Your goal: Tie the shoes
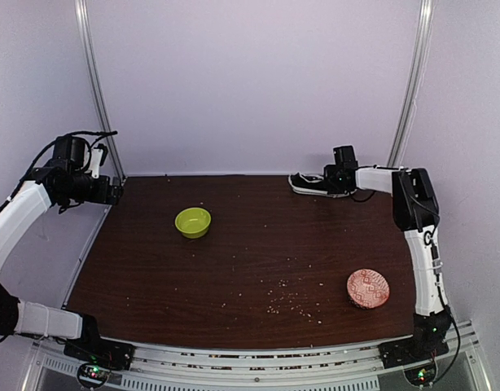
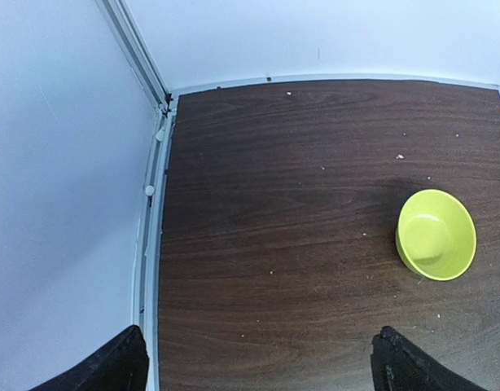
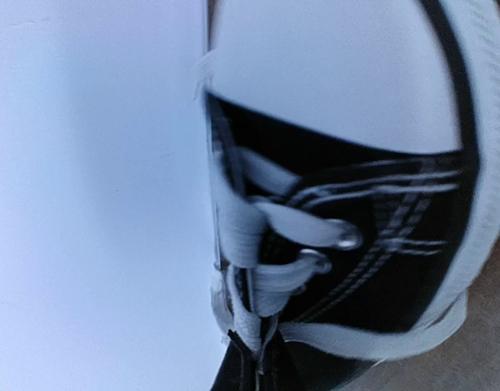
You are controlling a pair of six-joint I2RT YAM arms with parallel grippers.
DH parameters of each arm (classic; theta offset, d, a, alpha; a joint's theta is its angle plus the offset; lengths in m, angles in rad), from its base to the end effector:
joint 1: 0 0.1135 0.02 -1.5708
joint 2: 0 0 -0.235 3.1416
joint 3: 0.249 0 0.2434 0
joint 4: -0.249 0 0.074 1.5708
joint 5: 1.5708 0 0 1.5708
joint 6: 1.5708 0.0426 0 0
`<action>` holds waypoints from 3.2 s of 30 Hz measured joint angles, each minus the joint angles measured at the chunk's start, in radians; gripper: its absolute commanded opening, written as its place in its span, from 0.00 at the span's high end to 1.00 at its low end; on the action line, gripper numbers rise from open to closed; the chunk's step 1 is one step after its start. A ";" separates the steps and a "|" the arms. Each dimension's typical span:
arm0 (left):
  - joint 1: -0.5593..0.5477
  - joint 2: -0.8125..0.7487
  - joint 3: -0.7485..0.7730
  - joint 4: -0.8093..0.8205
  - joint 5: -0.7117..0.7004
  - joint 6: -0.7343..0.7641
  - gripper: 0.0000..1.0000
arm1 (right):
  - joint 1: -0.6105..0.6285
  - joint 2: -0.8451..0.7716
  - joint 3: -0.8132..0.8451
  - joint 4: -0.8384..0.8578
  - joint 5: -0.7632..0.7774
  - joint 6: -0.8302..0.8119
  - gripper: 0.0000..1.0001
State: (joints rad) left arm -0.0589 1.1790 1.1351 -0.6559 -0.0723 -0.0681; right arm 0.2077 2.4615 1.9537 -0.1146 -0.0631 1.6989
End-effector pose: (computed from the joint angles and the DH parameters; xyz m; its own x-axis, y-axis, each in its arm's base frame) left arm 0.2574 -0.0121 0.3052 -0.6417 -0.0301 -0.7664 -0.0402 0.9992 -0.0056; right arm 0.5207 0.1125 0.1311 -0.1809 0.9734 0.1403 0.5985 -0.0042 0.8011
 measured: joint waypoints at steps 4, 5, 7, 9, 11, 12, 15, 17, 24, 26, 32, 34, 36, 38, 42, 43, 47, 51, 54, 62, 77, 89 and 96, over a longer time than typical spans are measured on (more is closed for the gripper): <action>0.000 -0.001 0.000 0.000 -0.001 0.000 0.02 | -0.024 -0.162 -0.183 -0.004 0.006 -0.072 1.00; 0.000 -0.001 0.000 0.000 -0.001 0.000 0.02 | -0.027 -0.195 -0.223 0.002 0.008 -0.085 1.00; 0.000 -0.002 0.000 0.000 0.000 0.000 0.02 | -0.037 -0.264 -0.309 0.016 0.007 -0.122 1.00; 0.000 -0.003 0.000 0.000 0.000 0.000 0.02 | -0.041 -0.323 -0.383 0.023 0.000 -0.167 1.00; 0.000 -0.005 0.000 0.000 -0.001 0.000 0.02 | -0.039 -0.365 -0.435 0.024 -0.013 -0.214 1.00; 0.000 -0.006 0.000 0.000 -0.001 0.000 0.02 | -0.036 -0.387 -0.461 0.021 -0.023 -0.238 1.00; 0.000 -0.009 0.000 0.000 -0.002 0.000 0.02 | -0.020 -0.452 -0.526 -0.005 -0.056 -0.323 1.00; 0.000 -0.009 0.000 -0.001 -0.003 0.000 0.02 | -0.002 -0.496 -0.552 -0.040 -0.080 -0.388 1.00; 0.000 -0.006 0.000 0.000 -0.002 0.000 0.02 | 0.150 -0.674 -0.632 -0.137 -0.154 -0.575 1.00; 0.000 -0.002 0.000 0.000 -0.002 0.000 0.02 | 0.214 -0.704 -0.661 -0.140 -0.183 -0.607 1.00; 0.000 0.017 0.000 0.000 -0.003 0.000 0.02 | 0.409 -0.729 -0.793 -0.153 -0.254 -0.660 1.00; 0.000 0.022 0.000 0.000 -0.003 0.000 0.02 | 0.466 -0.729 -0.828 -0.163 -0.270 -0.673 1.00; 0.000 0.027 0.000 0.001 -0.003 0.000 0.02 | 0.518 -0.729 -0.858 -0.171 -0.280 -0.682 1.00; 0.000 0.031 -0.001 0.002 -0.002 0.000 0.02 | 0.554 -0.730 -0.879 -0.171 -0.285 -0.688 1.00; 0.000 0.038 -0.003 0.004 0.010 0.000 0.02 | 0.597 -0.753 -0.902 -0.182 -0.287 -0.710 1.00; 0.000 0.040 -0.003 0.004 0.015 0.000 0.02 | 0.603 -0.762 -0.903 -0.188 -0.287 -0.717 0.98; 0.000 0.043 -0.010 0.007 0.041 0.000 0.02 | 0.619 -0.815 -0.920 -0.197 -0.281 -0.751 0.61; 0.000 0.040 -0.022 0.019 0.066 0.004 0.02 | 0.626 -0.871 -0.942 -0.201 -0.259 -0.796 0.41; -0.005 0.030 -0.032 0.028 0.078 0.011 0.02 | 0.627 -0.916 -0.956 -0.220 -0.233 -0.822 0.33; -0.136 0.000 -0.056 0.050 0.089 -0.029 0.06 | 0.621 -1.078 -0.949 -0.351 -0.035 -0.927 0.27; -0.659 -0.049 -0.306 0.343 0.052 -0.620 0.06 | 0.351 -0.877 -0.800 -0.499 0.210 -1.058 0.32; -0.735 -0.034 -0.434 0.375 0.027 -0.783 0.06 | 0.368 -0.593 -0.675 -0.494 0.174 -1.057 0.49; -0.780 0.018 -0.434 0.397 0.054 -0.803 0.05 | 0.404 -0.519 -0.629 -0.496 0.177 -1.037 0.52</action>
State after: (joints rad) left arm -0.8391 1.1965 0.7010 -0.2584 -0.0181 -0.8711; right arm 0.6117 1.9423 1.3243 -0.6102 0.1139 0.6621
